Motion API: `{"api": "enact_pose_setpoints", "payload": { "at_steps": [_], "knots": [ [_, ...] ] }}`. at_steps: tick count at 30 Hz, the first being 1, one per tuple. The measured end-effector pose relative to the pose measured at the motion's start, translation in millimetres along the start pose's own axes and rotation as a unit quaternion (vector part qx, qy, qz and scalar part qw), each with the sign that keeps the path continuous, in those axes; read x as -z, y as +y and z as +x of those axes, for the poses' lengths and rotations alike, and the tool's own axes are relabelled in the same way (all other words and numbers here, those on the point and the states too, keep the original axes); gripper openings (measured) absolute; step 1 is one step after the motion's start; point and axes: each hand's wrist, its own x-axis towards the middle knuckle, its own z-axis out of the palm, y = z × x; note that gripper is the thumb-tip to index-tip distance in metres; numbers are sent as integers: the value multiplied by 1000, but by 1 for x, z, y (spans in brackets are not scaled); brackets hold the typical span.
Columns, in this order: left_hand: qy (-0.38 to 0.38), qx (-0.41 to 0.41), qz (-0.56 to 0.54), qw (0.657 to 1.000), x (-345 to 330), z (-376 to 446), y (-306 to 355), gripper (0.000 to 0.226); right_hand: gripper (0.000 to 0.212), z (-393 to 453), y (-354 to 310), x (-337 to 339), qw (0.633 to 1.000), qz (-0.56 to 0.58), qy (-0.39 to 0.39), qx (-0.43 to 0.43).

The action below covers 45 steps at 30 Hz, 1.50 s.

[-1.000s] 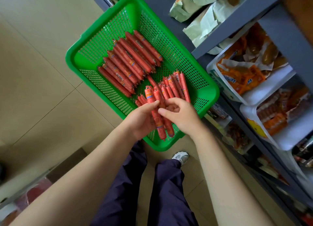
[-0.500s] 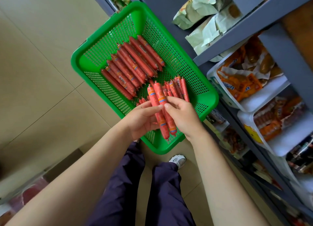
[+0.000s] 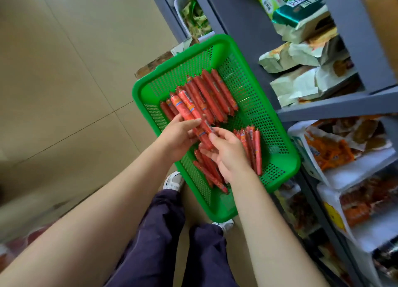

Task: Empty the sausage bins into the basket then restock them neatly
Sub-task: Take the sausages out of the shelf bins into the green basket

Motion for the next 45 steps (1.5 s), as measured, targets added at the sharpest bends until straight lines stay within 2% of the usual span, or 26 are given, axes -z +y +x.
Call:
{"api": "enact_pose_setpoints", "payload": {
  "at_steps": [2, 5, 7, 10, 12, 15, 19, 22, 27, 30, 32, 33, 35, 37, 39, 42, 45],
  "knots": [
    [-19, 2, -1, 1000, 4, 2, 9, 20, 22, 14, -2, -14, 1000, 18, 7, 3],
    [7, 20, 5, 1000, 11, 1, 11, 19, 44, 32, 0, -24, 999, 33, 26, -29],
    [12, 25, 16, 1000, 16, -2, 8, 22, 48, 38, 3, -21, 997, 35, 48, -49],
    [14, 33, 20, 999, 17, -6, 3, 30, 43, 32, 2, -11, 996, 46, 54, -49],
    [27, 33, 32, 999, 14, -11, -1, 43, 38, 20, -1, -3, 996, 47, 58, -41],
    [30, 12, 102, 994, 1, -32, 1, 35, 22, -9, -15, 10, 997, 62, 44, -21],
    [3, -73, 179, 981, -49, -88, 17, 22, 14, -88, -55, 39, 997, 36, 59, 47],
    [-63, -119, 208, 969, -114, -143, 25, 20, 16, -167, -96, 74, 986, -42, 82, 139],
    [-202, -195, 307, 909, -258, -254, 21, 16, 16, -338, -167, 164, 922, -133, 197, 305],
    [-299, -281, 346, 844, -348, -332, 8, 14, 19, -445, -189, 225, 858, -143, 271, 411],
    [-326, -360, 361, 796, -385, -366, -3, 9, 23, -490, -197, 255, 823, -151, 301, 457],
    [-332, -426, 390, 746, -409, -387, -15, 7, 26, -518, -198, 278, 797, -155, 334, 479],
    [-330, -584, 426, 607, -454, -425, -45, 16, 29, -570, -194, 330, 742, -160, 405, 510],
    [-332, -687, 420, 491, -491, -452, -76, 25, 27, -605, -188, 379, 701, -151, 469, 516],
    [-319, -740, 426, 411, -520, -465, -105, 30, 22, -626, -184, 420, 696, -145, 496, 498],
    [-262, -758, 500, 326, -542, -458, -142, 43, 11, -636, -184, 473, 727, -189, 501, 429],
    [-198, -766, 560, 245, -542, -443, -159, 51, 12, -628, -195, 518, 765, -223, 481, 365]
  ]
}}
